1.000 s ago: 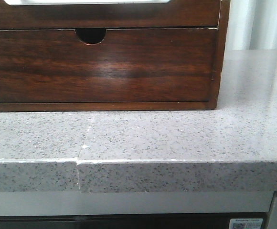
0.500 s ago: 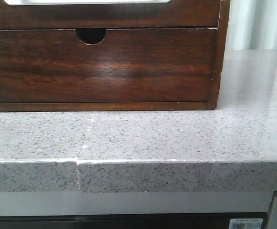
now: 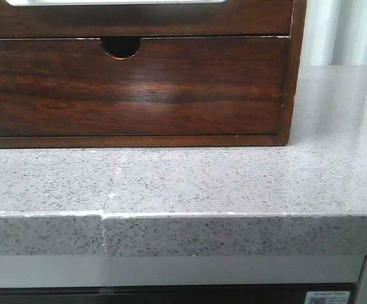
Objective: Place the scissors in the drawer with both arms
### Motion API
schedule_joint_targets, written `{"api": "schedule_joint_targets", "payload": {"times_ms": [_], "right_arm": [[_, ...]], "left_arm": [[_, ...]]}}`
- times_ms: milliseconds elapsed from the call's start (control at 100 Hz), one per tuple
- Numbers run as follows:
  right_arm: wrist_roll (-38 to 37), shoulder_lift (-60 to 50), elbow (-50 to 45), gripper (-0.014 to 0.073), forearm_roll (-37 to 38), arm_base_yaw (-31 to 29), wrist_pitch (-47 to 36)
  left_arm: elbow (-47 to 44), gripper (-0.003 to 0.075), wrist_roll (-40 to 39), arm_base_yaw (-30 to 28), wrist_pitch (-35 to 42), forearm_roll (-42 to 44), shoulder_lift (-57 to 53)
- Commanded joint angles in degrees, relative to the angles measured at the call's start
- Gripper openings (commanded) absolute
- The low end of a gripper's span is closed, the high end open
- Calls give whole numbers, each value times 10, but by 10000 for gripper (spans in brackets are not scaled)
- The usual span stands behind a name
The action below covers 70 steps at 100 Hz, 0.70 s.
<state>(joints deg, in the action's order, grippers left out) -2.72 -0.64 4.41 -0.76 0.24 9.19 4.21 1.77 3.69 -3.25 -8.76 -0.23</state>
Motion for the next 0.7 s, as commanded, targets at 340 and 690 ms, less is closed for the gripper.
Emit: {"api": "schedule_joint_targets", "payload": {"times_ms": [340, 690], "right_arm": [[5, 206, 267, -69, 60, -4, 171], [5, 298, 320, -69, 70, -4, 163]], "left_arm": [[268, -20, 19, -1, -184, 5, 143], [301, -20, 19, -1, -189, 8, 197]]}}
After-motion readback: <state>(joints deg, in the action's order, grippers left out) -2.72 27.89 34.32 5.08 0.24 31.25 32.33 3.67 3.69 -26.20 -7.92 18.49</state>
